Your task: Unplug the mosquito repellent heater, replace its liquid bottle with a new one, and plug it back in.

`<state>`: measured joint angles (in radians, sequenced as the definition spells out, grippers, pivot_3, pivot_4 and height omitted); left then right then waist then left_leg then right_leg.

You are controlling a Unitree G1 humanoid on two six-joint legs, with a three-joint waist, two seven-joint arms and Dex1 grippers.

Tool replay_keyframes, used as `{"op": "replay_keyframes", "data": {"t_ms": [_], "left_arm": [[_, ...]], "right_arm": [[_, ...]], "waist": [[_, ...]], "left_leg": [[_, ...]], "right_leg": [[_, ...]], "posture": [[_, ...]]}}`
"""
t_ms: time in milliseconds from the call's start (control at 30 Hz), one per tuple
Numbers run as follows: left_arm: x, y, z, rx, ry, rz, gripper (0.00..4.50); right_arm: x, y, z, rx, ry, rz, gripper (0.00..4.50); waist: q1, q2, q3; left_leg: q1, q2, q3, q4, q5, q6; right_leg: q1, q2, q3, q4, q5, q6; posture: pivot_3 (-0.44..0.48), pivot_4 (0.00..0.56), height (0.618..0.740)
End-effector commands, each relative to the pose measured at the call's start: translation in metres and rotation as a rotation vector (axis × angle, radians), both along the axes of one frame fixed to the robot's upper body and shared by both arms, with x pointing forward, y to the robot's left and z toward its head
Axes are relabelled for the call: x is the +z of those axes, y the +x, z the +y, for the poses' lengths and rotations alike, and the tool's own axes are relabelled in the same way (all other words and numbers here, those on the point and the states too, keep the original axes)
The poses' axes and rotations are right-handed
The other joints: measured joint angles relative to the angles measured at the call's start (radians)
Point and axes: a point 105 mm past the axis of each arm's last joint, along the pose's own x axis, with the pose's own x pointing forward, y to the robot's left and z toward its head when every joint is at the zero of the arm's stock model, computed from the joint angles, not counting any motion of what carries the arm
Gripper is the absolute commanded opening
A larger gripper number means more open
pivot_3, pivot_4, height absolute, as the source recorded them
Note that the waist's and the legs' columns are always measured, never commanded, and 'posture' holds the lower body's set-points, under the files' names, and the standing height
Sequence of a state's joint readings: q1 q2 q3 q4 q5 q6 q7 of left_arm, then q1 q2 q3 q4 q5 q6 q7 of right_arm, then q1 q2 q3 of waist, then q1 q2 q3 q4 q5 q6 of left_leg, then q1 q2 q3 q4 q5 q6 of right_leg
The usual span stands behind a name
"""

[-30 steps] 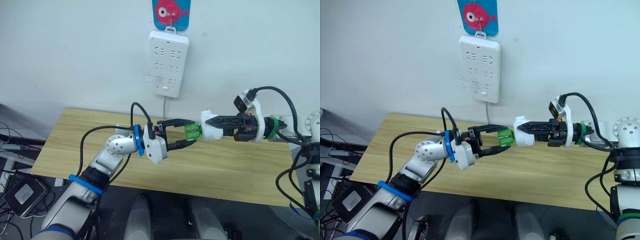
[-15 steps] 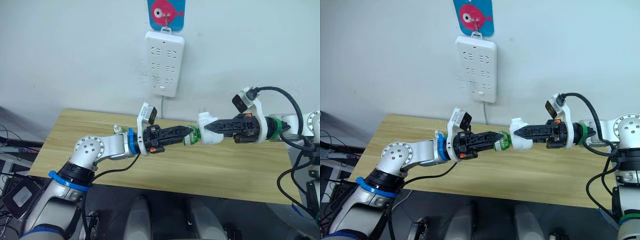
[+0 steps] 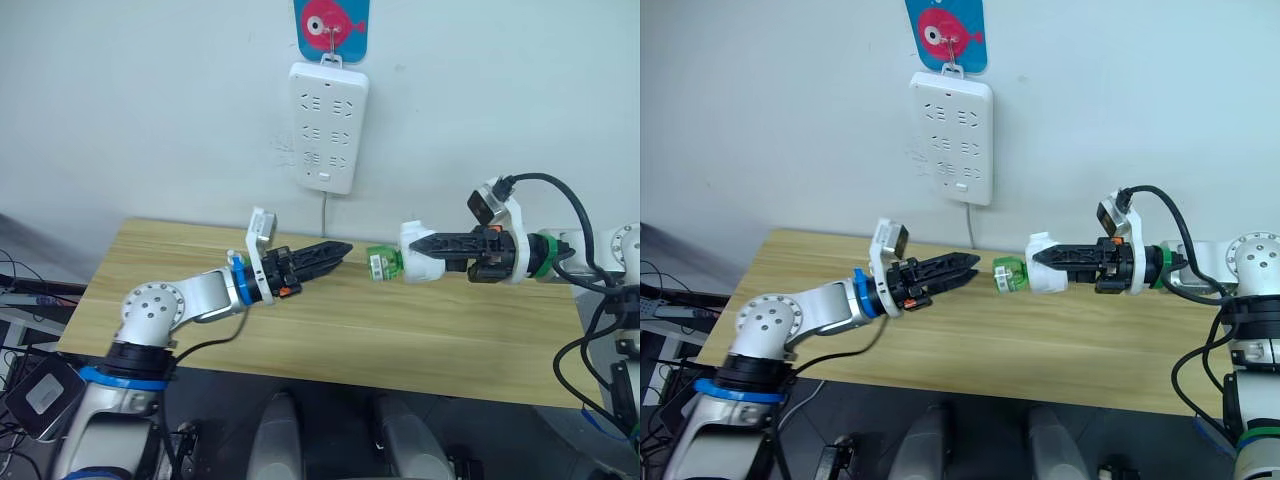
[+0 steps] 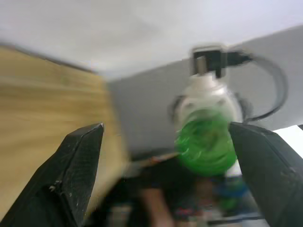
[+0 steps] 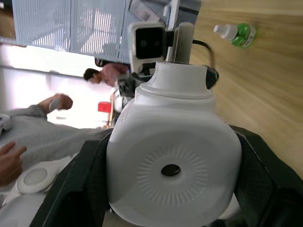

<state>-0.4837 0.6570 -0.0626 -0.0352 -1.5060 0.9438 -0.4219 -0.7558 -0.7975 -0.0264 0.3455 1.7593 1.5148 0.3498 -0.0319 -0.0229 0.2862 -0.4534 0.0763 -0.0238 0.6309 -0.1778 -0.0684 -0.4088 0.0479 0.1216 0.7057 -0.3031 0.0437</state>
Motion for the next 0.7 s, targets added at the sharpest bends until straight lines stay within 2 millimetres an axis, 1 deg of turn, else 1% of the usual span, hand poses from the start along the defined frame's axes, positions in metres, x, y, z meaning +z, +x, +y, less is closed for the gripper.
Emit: {"op": "replay_keyframes", "data": {"t_ms": [33,67,133,233,300,367,433,500,567,700], "left_arm": [[0.027,-0.008,-0.009,-0.03,0.208,-0.59,4.44],[0.031,-0.011,-0.012,-0.043,0.307,-0.872,4.44],[0.029,-0.021,-0.021,-0.101,0.465,-1.327,4.44],[0.02,-0.023,-0.028,-0.115,0.554,-1.686,4.44],[0.015,-0.022,-0.032,-0.104,0.568,-1.857,4.44],[0.015,-0.018,-0.035,-0.069,0.565,-1.928,4.44],[0.022,-0.01,-0.037,0.004,0.56,-1.968,4.44],[0.027,-0.005,-0.043,0.034,0.555,-2.032,4.44],[0.031,-0.003,-0.049,0.041,0.536,-2.09,4.44],[0.031,-0.003,-0.052,0.046,0.513,-2.129,4.44]], "right_arm": [[0.021,0.009,-0.008,-0.055,0.071,-0.045,3.04],[0.021,0.011,-0.009,-0.065,0.074,-0.041,3.04],[0.021,0.013,-0.01,-0.071,0.075,-0.037,3.04],[0.022,0.013,-0.007,-0.06,0.076,-0.037,3.04],[0.022,0.012,-0.003,-0.045,0.079,-0.039,3.04],[0.023,0.011,-0.002,-0.037,0.082,-0.039,3.04],[0.023,0.009,-0.001,-0.028,0.085,-0.039,3.04],[0.024,0.007,0.002,-0.01,0.085,-0.04,3.04],[0.023,0.004,0.004,0.005,0.081,-0.043,3.04],[0.023,0.002,0.006,0.01,0.085,-0.044,3.04]], "waist": [[0.002,0.0,0.0],[0.003,0.0,0.0],[0.007,0.0,0.0],[0.011,0.0,0.0],[0.012,0.0,0.0],[0.012,0.0,0.0],[0.01,0.0,0.0],[0.008,0.0,0.0],[0.006,0.0,0.0],[0.005,0.0,0.0]], "left_leg": [[0.0,0.0,0.001,-0.001,0.0,0.0],[0.0,-0.001,0.002,-0.002,0.0,0.0],[0.0,0.0,0.002,-0.003,0.0,-0.001],[0.0,0.0,0.004,-0.004,0.0,0.0],[0.0,0.0,0.005,-0.004,0.0,0.0],[-0.001,0.0,0.005,-0.004,0.0,0.0],[-0.002,0.0,0.005,-0.003,0.0,0.0],[-0.004,0.0,0.004,-0.002,0.0,0.0],[-0.004,-0.001,0.003,-0.002,0.0,0.0],[-0.004,-0.001,0.003,-0.002,0.0,0.0]], "right_leg": [[0.0,0.0,0.001,-0.002,0.0,0.0],[0.0,-0.001,0.001,-0.002,0.0,0.0],[0.001,-0.001,0.001,-0.008,0.001,-0.001],[0.001,-0.002,0.002,-0.009,0.001,-0.001],[0.001,-0.003,0.003,-0.01,0.001,-0.001],[0.001,-0.003,0.003,-0.009,0.001,-0.001],[0.0,-0.003,0.003,-0.009,0.001,-0.001],[0.0,-0.003,0.002,-0.009,0.002,-0.001],[0.0,-0.003,0.002,-0.008,0.002,0.0],[0.0,-0.003,0.002,-0.008,0.002,0.0]], "posture": [[0.003,0.266,0.74],[0.007,0.263,0.74],[0.007,0.263,0.74],[0.014,0.257,0.74],[0.011,0.257,0.74],[0.012,0.255,0.74],[0.01,0.253,0.74],[0.01,0.253,0.74],[0.01,0.253,0.74],[0.003,0.244,0.74]]}}
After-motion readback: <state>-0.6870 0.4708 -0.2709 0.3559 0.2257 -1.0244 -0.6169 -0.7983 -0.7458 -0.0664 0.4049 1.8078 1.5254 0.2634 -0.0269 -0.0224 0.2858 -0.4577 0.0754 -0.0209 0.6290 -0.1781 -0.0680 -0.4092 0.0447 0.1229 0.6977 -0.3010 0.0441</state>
